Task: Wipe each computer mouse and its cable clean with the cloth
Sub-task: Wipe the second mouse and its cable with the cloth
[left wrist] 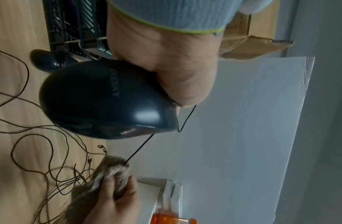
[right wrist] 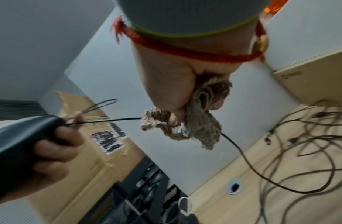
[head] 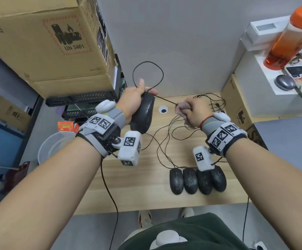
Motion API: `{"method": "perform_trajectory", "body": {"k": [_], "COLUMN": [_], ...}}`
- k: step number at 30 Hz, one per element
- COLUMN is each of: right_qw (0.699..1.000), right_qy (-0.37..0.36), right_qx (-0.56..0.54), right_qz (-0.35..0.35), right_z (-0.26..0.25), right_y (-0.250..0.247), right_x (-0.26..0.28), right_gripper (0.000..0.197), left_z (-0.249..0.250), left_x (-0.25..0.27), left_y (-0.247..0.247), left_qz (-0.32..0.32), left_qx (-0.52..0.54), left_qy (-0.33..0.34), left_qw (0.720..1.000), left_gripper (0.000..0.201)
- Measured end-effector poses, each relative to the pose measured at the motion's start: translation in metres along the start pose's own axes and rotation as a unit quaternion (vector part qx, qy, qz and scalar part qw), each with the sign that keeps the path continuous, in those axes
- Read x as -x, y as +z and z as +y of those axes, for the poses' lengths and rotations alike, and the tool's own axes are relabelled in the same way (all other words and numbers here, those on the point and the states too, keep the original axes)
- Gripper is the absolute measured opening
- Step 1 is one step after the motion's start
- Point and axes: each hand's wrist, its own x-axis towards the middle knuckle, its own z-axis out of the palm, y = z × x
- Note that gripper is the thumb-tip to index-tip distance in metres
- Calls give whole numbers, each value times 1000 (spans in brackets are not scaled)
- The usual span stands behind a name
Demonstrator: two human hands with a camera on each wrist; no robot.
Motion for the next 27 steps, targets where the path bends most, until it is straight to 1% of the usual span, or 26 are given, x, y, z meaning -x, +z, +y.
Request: {"method": "perform_trajectory", "body": {"k": [3,6,7,9,11,12,14,17,19,20,23,25,27], "right_qw": [998,991,988,982,978,978,981,982,983,984,983,982,984], "right_qy": [56,127,148,186,206,204,168,87,36,10,-58,-94,-107], "right_qx": [19,41,33,3,-24,-41,-76,-134,-140,-138,-147,-146,-133], "right_qz": [-2,-31,-31,-14,15,36,66,99,109,110,93,74,52], "right_z": [26,48,53,60,56,52,39,8,-15,-25,-48,-56,-57], "right_y": [0,-6,-8,-13,-19,-21,-23,-27,-30,-32,-34,-32,-29], "right_x": [3,7,9,11,10,7,3,1,2,2,9,14,16], "right_gripper": [16,23,25,26,10,8,17,15,16,20,30,24,19], "left_z": [1,6,6,5,1,0,-4,-10,-12,-14,-15,-11,-8], "left_x": [-3,-6,-8,-9,-8,-7,-6,-5,-5,-6,-9,-10,-8], "left_y": [-14,-33,-39,-44,-41,-38,-27,-8,3,8,16,19,20], "left_qz": [16,43,51,55,55,49,28,-7,-24,-28,-12,11,26], "left_qx": [18,48,44,13,-49,-80,-136,-192,-212,-221,-227,-215,-189], "left_qy": [-8,-15,-14,-11,-7,-7,-7,6,15,17,13,3,0], "left_qw": [1000,998,998,998,997,996,990,981,977,975,974,977,982], "left_gripper": [61,64,63,62,62,62,61,60,59,60,67,72,65]}}
